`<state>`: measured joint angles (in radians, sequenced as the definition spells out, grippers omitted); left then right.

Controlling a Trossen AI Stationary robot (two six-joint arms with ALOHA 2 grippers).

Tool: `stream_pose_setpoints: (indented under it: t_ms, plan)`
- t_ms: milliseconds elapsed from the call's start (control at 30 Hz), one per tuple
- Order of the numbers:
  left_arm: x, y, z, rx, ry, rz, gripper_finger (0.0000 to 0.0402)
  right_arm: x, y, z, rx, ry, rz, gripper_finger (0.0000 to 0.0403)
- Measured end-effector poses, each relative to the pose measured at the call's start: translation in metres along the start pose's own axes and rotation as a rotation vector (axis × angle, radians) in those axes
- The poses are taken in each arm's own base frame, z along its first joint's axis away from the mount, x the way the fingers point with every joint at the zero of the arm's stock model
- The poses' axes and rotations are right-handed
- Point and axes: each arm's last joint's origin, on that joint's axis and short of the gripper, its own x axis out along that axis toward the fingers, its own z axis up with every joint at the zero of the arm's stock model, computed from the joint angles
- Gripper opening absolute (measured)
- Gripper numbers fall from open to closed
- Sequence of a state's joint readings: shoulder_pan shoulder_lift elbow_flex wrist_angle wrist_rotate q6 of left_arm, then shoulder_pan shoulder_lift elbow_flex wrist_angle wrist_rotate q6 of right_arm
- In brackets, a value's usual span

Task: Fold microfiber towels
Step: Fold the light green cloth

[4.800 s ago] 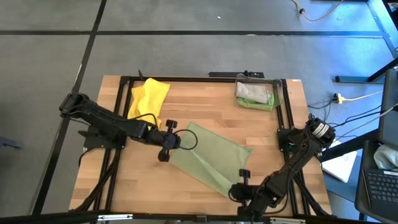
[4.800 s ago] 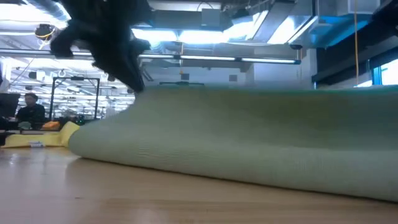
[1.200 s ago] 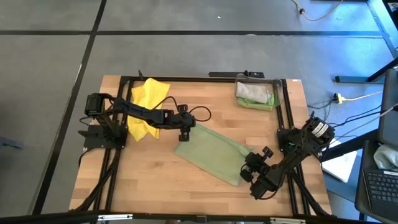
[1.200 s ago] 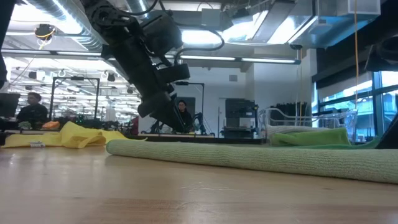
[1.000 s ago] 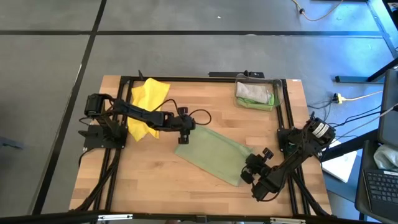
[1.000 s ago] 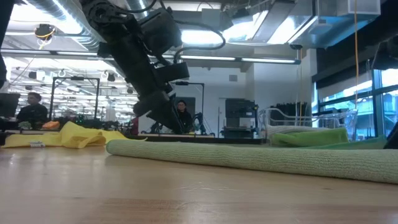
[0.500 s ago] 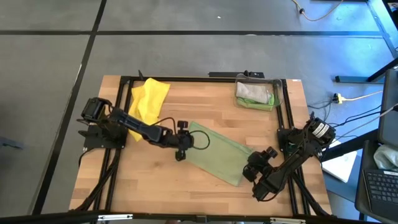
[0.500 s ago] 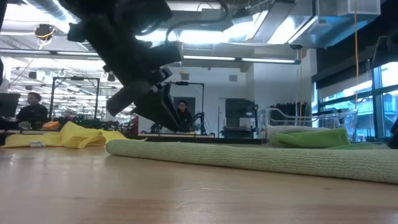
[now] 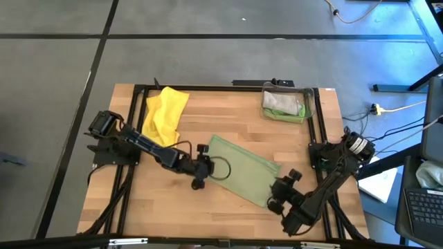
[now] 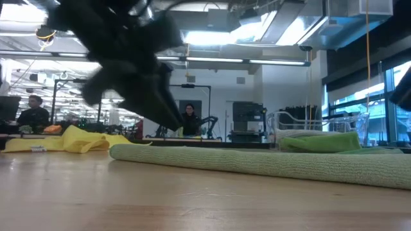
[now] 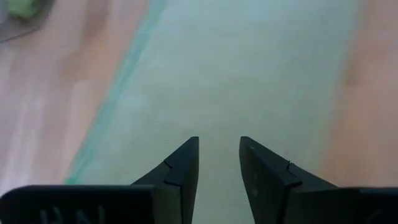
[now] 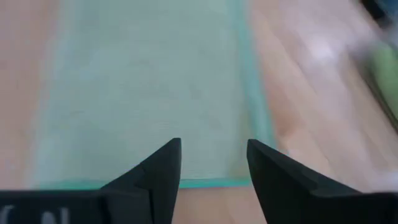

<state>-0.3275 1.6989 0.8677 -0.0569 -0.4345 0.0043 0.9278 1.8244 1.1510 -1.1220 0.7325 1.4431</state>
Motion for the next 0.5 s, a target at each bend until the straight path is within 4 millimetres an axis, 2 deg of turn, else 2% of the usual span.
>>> stream_pose_setpoints:
  t_ms: [133, 333, 433, 500]
  plan:
    - [-0.012, -0.025, 0.000, 0.039, -0.027, -0.030, 0.0108, -0.017, 0.020, -0.001, -0.213, -0.042, 0.167, 0.0174]
    - [-0.025, -0.045, 0.000, 0.067, -0.075, 0.054, 0.0108, -0.034, 0.049, 0.002, -0.361, -0.215, 0.403, 0.0175]
    - [-0.026, -0.046, -0.001, 0.041, -0.079, 0.068, 0.0108, -0.030, 0.060, 0.004, -0.404, -0.244, 0.440, 0.0191]
    - [-0.026, -0.046, -0.001, 0.027, -0.080, 0.068, 0.0108, -0.017, 0.065, 0.003, -0.441, -0.203, 0.428, 0.0208]
